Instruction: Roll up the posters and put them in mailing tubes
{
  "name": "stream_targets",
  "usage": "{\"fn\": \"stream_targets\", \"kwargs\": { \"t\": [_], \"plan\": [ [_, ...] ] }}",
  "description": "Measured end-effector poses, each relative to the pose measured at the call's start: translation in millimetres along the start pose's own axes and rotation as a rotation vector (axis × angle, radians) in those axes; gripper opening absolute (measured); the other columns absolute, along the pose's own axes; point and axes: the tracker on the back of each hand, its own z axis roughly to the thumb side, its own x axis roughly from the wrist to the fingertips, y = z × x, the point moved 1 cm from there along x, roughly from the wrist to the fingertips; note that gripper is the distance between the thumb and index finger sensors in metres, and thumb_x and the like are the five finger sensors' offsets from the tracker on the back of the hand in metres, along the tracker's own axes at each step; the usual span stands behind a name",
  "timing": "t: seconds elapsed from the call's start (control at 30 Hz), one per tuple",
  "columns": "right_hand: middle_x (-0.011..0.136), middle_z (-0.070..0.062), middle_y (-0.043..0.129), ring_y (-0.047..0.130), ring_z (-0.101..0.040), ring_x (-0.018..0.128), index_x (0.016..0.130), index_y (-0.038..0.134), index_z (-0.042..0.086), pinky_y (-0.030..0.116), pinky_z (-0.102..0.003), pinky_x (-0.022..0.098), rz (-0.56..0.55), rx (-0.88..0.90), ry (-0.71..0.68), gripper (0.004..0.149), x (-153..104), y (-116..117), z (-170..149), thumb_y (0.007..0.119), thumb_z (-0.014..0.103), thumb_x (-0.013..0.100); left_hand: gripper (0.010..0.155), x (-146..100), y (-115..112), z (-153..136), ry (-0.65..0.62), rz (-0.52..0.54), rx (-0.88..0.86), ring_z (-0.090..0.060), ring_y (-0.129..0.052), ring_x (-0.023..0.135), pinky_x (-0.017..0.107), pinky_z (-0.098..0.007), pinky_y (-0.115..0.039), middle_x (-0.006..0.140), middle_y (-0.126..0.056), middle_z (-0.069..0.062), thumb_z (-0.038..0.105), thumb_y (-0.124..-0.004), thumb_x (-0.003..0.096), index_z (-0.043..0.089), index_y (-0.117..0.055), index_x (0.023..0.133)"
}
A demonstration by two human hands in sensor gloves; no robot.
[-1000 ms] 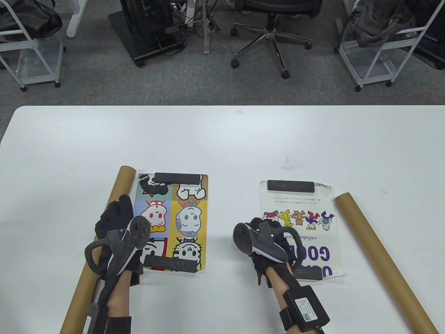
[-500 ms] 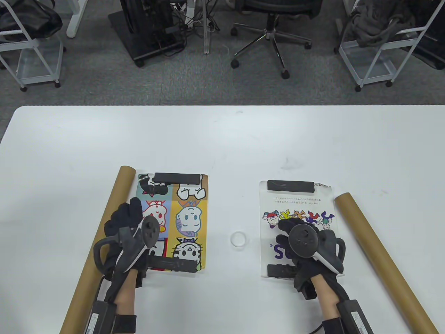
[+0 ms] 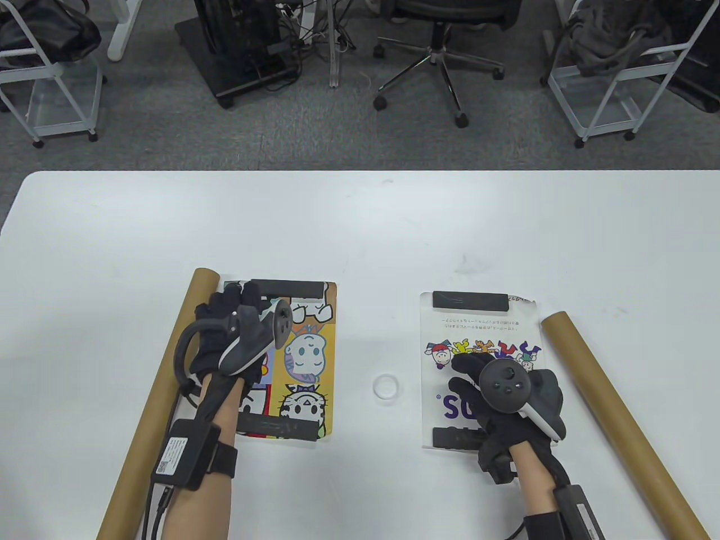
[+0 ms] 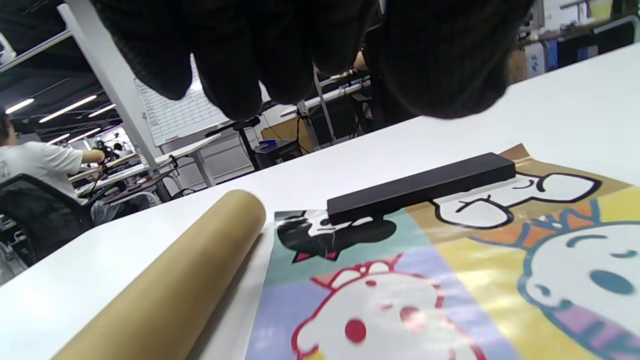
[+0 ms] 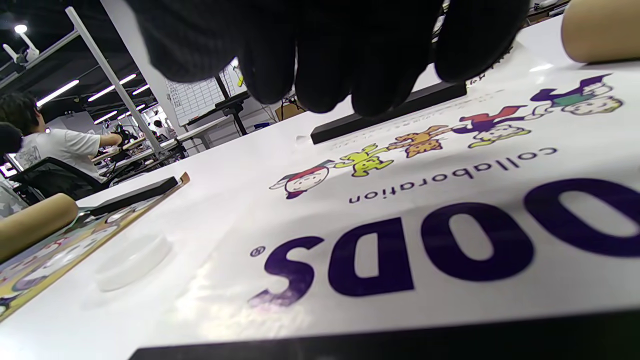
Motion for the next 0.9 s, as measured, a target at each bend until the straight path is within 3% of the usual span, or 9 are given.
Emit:
{"fn": "stream_targets", "kwargs": {
  "t": [0.13, 0.2, 0.43, 0.7, 0.9],
  "plan": [
    [0.105, -0.018, 0.073, 0.076, -0.048, 0.091, 0.100, 0.067, 0.015, 0.059, -0.071, 0.067, -0.001, 0.002, 0.011, 0.054, -3, 0, -6, 0.071, 0.038, 0.052, 0.073, 28, 5, 21, -0.095, 0.014, 0.077, -0.019, -0.079, 0.110, 0.084, -0.050, -0.065, 0.119, -0.067, 0.010, 0.049, -0.081, 0.0454, 0.040, -0.052, 0.112],
    [0.105, -0.018, 0.073, 0.076, -0.048, 0.091, 0.100, 0.067, 0.015, 0.059, -0.071, 0.068, 0.009, -0.002, 0.007, 0.054, -4, 0, -9, 0.071, 0.038, 0.052, 0.073, 45, 4, 33, -0.110, -0.004, 0.167, -0.015, -0.082, 0.108, 0.084, -0.048, -0.065, 0.117, -0.069, 0.012, 0.050, -0.081, 0.0444, 0.042, -0.053, 0.111],
    [0.104, -0.018, 0.074, 0.076, -0.048, 0.091, 0.100, 0.067, 0.015, 0.059, -0.071, 0.067, 0.017, 0.003, 0.012, 0.054, -4, 1, -11, 0.071, 0.038, 0.052, 0.075, 83, -20, 62, -0.154, -0.078, 0.226, -0.015, -0.081, 0.109, 0.085, -0.047, -0.065, 0.118, -0.069, 0.013, 0.050, -0.082, 0.0425, 0.042, -0.053, 0.111],
    [0.104, -0.018, 0.074, 0.076, -0.047, 0.091, 0.100, 0.067, 0.015, 0.059, -0.071, 0.067, 0.018, -0.012, 0.027, 0.054, -2, 3, -13, 0.071, 0.038, 0.052, 0.070, 101, -45, 56, -0.158, -0.146, 0.168, -0.013, -0.084, 0.108, 0.085, -0.047, -0.065, 0.115, -0.072, 0.015, 0.050, -0.082, 0.0429, 0.044, -0.057, 0.108],
    [0.104, -0.018, 0.074, 0.076, -0.047, 0.091, 0.100, 0.067, 0.015, 0.059, -0.071, 0.067, 0.019, -0.004, 0.032, 0.054, -2, 3, -15, 0.071, 0.038, 0.052, 0.062, 106, -51, 59, -0.155, -0.058, 0.205, -0.009, -0.090, 0.102, 0.085, -0.045, -0.066, 0.109, -0.077, 0.019, 0.047, -0.082, 0.0428, 0.048, -0.063, 0.102]
  ]
}}
